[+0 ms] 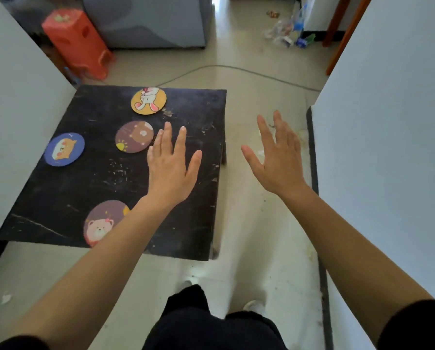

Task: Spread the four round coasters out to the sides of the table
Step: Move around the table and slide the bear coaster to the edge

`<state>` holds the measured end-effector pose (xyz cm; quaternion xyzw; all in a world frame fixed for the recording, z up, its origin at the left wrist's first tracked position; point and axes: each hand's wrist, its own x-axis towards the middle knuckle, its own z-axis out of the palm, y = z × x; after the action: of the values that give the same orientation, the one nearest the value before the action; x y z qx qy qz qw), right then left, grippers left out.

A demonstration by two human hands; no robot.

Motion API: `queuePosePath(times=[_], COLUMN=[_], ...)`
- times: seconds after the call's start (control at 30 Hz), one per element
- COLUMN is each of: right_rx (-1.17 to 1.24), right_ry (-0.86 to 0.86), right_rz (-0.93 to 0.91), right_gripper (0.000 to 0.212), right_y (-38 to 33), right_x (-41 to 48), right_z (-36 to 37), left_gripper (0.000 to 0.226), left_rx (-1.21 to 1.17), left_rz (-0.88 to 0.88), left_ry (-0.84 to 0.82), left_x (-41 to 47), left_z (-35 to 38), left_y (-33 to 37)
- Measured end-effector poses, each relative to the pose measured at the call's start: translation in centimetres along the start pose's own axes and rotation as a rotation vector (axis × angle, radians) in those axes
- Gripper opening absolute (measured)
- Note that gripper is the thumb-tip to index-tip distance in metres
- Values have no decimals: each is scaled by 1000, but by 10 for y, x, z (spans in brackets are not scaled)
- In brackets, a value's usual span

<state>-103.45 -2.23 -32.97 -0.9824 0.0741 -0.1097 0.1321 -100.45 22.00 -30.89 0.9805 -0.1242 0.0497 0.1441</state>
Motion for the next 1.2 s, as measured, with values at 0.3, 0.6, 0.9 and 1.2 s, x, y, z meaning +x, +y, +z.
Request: queuePosePath(times=[0.3, 0.6, 0.9, 1.2], right_rx=[68, -17, 36, 115], right_ry=[-28, -149, -346, -649], right_rz=[-183, -417, -750, -946], right_gripper=[78, 81, 80, 65], right_y=[27, 8, -109, -218], right_x=[118, 274, 365, 408], right_z=[-12, 41, 103, 209], left_gripper=[64, 68, 68, 68], left_rx=[12, -55, -228, -680], left_rz=[-186, -436, -862, -1325], left_ry=[131, 79, 37, 218], left_x=[80, 195, 186, 190], left_z=[18, 60, 47, 73], left_y=[31, 2, -70, -144])
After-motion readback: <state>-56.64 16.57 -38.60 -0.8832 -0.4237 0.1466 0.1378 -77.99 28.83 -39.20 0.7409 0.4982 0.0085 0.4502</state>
